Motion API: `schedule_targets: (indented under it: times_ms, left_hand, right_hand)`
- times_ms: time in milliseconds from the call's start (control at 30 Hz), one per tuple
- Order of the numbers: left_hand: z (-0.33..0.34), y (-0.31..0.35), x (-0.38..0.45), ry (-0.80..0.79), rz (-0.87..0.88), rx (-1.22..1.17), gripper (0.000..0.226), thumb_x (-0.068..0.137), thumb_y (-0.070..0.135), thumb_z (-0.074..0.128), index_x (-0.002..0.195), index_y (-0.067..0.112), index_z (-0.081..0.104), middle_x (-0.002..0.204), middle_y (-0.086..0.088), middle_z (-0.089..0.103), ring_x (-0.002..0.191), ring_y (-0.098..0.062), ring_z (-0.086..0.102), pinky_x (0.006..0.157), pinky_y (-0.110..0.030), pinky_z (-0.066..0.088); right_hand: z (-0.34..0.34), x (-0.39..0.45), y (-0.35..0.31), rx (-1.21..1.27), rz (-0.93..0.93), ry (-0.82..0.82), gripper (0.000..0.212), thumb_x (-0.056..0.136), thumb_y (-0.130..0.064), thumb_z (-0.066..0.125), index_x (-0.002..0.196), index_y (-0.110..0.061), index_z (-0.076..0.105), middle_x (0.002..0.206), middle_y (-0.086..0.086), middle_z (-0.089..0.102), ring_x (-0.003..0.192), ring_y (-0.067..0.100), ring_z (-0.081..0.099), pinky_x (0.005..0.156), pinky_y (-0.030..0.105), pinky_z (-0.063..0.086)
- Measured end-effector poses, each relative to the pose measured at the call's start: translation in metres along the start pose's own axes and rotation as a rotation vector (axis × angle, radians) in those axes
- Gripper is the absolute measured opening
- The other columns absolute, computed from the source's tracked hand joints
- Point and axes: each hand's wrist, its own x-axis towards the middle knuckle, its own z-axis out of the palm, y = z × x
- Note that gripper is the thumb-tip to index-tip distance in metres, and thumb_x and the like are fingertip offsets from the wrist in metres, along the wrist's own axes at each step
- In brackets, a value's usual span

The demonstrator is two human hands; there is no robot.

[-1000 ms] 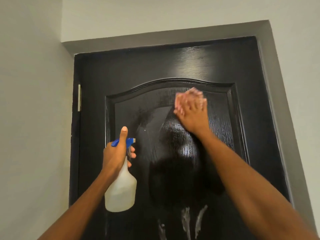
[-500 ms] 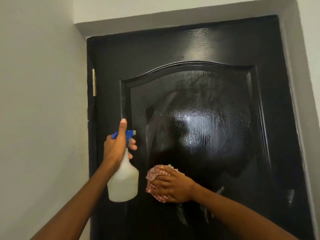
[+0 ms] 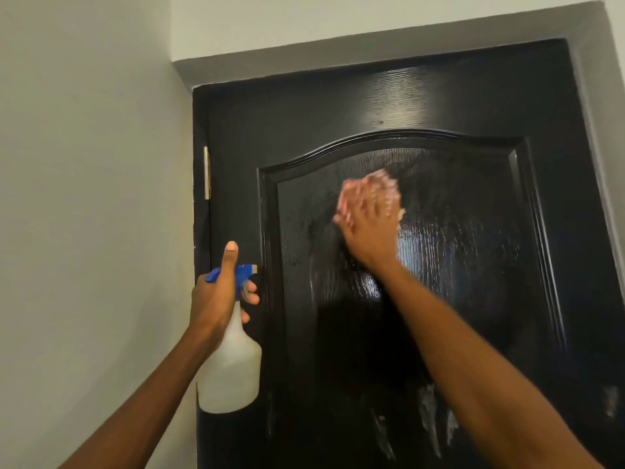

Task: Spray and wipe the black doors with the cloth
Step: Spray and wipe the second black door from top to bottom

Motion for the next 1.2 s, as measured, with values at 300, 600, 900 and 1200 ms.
schedule_targets:
  times_ms: [300, 600, 900, 1200]
  left_hand:
    - [-0.028, -0.017, -0.012, 0.031, -0.001, 0.074, 0.073, 0.09, 0.07, 0.043, 0.09, 0.004, 0.072, 0.072, -0.014, 0.068, 0.059, -0.024, 0.066, 0.045, -0.029, 0.051]
    - [-0.034, -0.018, 0.014, 0.028, 0.01, 0.049, 0.071, 0.094, 0.065, 0.04, 0.097, 0.001, 0.072, 0.072, -0.013, 0.067, 0.055, -0.02, 0.066, 0.043, -0.025, 0.052]
    - [-0.059, -0.046, 0.009, 0.168, -0.051, 0.114, 0.07, 0.088, 0.072, 0.039, 0.08, 0.01, 0.069, 0.071, -0.012, 0.068, 0.06, -0.024, 0.067, 0.048, -0.029, 0.052]
    - [-0.069, -0.04, -0.011, 0.148, -0.08, 0.115, 0.074, 0.086, 0.074, 0.04, 0.082, 0.007, 0.07, 0.07, -0.012, 0.069, 0.059, -0.025, 0.067, 0.051, -0.031, 0.055]
  right_hand:
    - [0.086, -0.207, -0.055, -0.246, -1.248, -0.436, 0.054, 0.1, -0.047, 0.051, 0.152, -0.032, 0.045, 0.153, -0.001, 0.05, 0.143, 0.025, 0.042, 0.125, 0.054, -0.007]
    - [-0.003, 0.047, -0.028, 0.007, 0.01, 0.022, 0.071, 0.103, -0.067, 0.017, 0.162, -0.034, -0.004, 0.171, 0.006, -0.006, 0.157, 0.033, -0.003, 0.122, 0.063, -0.008]
    - [0.077, -0.094, -0.115, 0.05, -0.485, 0.015, 0.066, 0.105, -0.052, 0.036, 0.163, -0.024, 0.02, 0.169, 0.011, 0.017, 0.156, 0.033, 0.017, 0.123, 0.061, 0.009]
    - [0.091, -0.167, -0.107, -0.182, -1.054, -0.265, 0.058, 0.102, -0.051, 0.035, 0.158, -0.035, 0.034, 0.159, 0.001, 0.043, 0.147, 0.026, 0.039, 0.122, 0.058, 0.0]
